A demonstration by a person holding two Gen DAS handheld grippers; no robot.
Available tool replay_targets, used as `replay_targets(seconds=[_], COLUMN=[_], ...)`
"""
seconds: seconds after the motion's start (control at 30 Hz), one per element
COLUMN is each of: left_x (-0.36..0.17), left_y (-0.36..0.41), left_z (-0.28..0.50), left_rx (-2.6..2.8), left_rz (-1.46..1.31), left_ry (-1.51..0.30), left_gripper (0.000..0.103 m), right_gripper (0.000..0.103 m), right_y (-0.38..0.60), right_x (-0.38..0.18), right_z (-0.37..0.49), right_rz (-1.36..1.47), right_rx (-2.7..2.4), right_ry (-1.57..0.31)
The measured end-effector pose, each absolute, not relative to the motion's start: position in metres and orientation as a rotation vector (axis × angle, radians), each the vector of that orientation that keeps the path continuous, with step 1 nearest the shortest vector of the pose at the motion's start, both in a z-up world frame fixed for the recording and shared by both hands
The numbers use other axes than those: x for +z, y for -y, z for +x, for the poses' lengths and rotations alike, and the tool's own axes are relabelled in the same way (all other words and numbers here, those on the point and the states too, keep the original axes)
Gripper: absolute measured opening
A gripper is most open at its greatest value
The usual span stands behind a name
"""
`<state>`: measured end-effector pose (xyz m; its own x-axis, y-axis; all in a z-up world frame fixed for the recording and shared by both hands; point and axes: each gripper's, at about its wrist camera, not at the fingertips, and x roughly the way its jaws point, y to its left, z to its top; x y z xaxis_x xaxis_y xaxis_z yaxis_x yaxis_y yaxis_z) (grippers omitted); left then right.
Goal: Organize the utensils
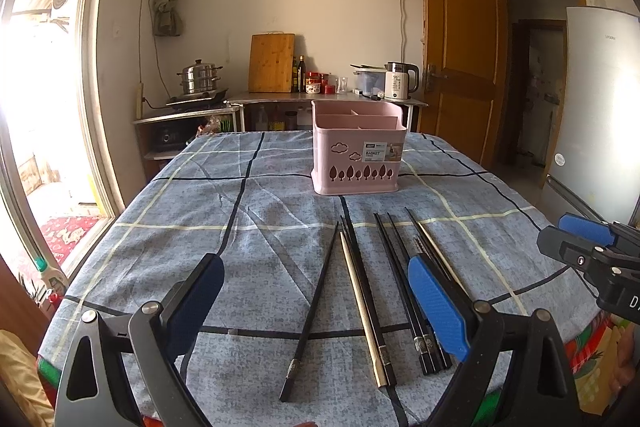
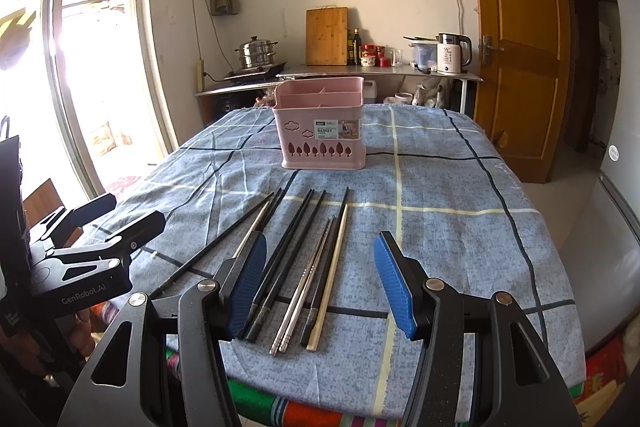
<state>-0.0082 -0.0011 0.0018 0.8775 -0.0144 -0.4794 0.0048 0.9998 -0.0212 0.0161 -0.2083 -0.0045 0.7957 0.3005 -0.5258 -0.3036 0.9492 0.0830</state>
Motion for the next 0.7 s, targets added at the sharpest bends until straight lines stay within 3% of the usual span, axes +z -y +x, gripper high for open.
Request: replay_targets(seconds=[0.7], left_x=[0.0010], left_y=[0.0031], left_z=[-0.0098], left_rx=[-0.012], left_rz=[-0.014], left_ry=[-0.496], left_gripper=[0.094], right_gripper=[0.057], right_y=[0.2107], right_x=[-0.0070], right_z=[0.0139], right_rz=[0.004], right_rx=[0.321], right_ry=[-0.555])
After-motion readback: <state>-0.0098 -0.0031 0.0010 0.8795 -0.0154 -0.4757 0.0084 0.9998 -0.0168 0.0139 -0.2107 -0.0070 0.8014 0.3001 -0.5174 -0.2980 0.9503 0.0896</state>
